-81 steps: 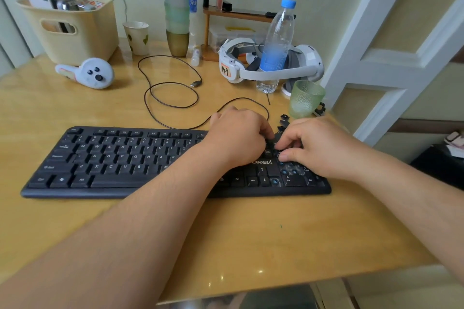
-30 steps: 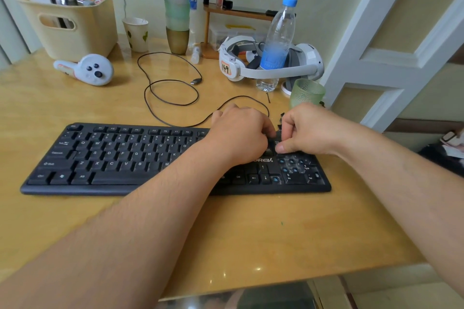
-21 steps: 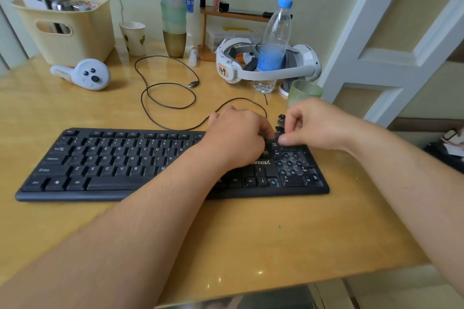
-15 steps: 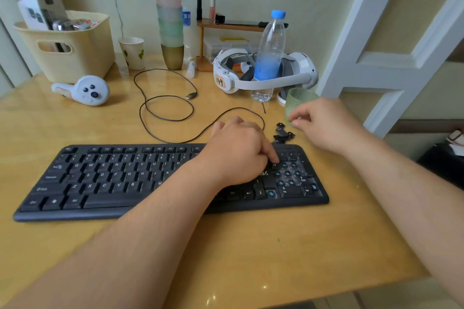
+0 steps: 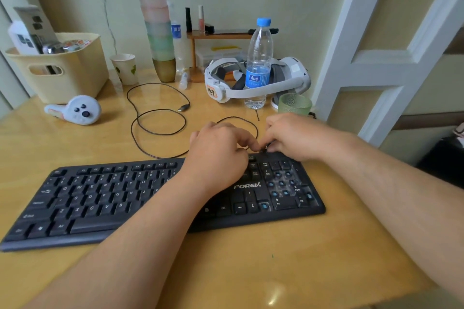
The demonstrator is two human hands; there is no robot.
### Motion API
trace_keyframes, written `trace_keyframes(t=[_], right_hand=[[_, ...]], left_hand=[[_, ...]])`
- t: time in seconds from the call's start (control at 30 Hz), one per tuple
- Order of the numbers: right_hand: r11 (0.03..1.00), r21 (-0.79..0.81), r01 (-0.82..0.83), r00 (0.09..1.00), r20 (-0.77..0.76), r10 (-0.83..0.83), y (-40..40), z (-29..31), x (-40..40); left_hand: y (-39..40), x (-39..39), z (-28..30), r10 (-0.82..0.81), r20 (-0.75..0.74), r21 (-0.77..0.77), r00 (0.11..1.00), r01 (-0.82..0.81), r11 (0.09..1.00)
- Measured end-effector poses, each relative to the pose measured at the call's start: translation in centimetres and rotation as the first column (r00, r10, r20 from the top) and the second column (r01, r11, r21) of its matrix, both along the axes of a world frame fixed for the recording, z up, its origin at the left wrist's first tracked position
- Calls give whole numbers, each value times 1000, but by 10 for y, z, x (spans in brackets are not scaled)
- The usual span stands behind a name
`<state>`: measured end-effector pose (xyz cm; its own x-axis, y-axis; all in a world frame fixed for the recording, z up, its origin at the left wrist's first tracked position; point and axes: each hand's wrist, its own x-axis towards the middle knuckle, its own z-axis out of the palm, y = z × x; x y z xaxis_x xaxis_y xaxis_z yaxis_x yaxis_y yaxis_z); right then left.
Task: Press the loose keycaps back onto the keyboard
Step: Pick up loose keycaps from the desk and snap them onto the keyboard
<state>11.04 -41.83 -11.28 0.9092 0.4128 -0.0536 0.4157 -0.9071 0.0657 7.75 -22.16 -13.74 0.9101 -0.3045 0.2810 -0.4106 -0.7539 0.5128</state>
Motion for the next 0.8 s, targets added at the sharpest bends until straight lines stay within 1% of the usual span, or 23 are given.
trace_keyframes(t=[0.07,0.17,0.27,0.37,0.47,0.5,0.6,0.63,0.7,0.8], right_hand=[[998,68,6,999,39,-9,1,-1,-1],[954,298,31,988,136,-75,1,-6,-3],[876,482,-20,965,239,-109,6,-17,-8],[762,646,-44,948,267,-172,15,-24,-12],[692,713,-115,920,338,-196,19,-29,-15],[671,727,-145,909,365,-199,19,-30,-16],[631,736,-246,883,439,-168,16,-32,-19],[611,744,-271,882,446,-151,15,-32,-20],[568,775,-277,907,407,-113,12,-32,-21],[506,843,-185,971,236,-39,7,-30,-22]], left_hand=[[1,1,0,18,-13,-12,1000,-19,1000],[3,3,-2,57,-55,-58,997,-60,997],[4,4,-3,72,-76,-90,995,-79,993],[3,4,-1,41,-90,-154,995,-54,987],[1,1,3,11,-133,-334,991,-55,941],[1,0,5,-17,-175,-416,984,-59,908],[0,-1,8,-143,-288,-638,947,-78,766],[1,-1,9,-172,-296,-676,940,-79,733],[2,-1,9,-189,-286,-700,939,-70,710],[4,-2,10,-180,-265,-679,947,-51,732]])
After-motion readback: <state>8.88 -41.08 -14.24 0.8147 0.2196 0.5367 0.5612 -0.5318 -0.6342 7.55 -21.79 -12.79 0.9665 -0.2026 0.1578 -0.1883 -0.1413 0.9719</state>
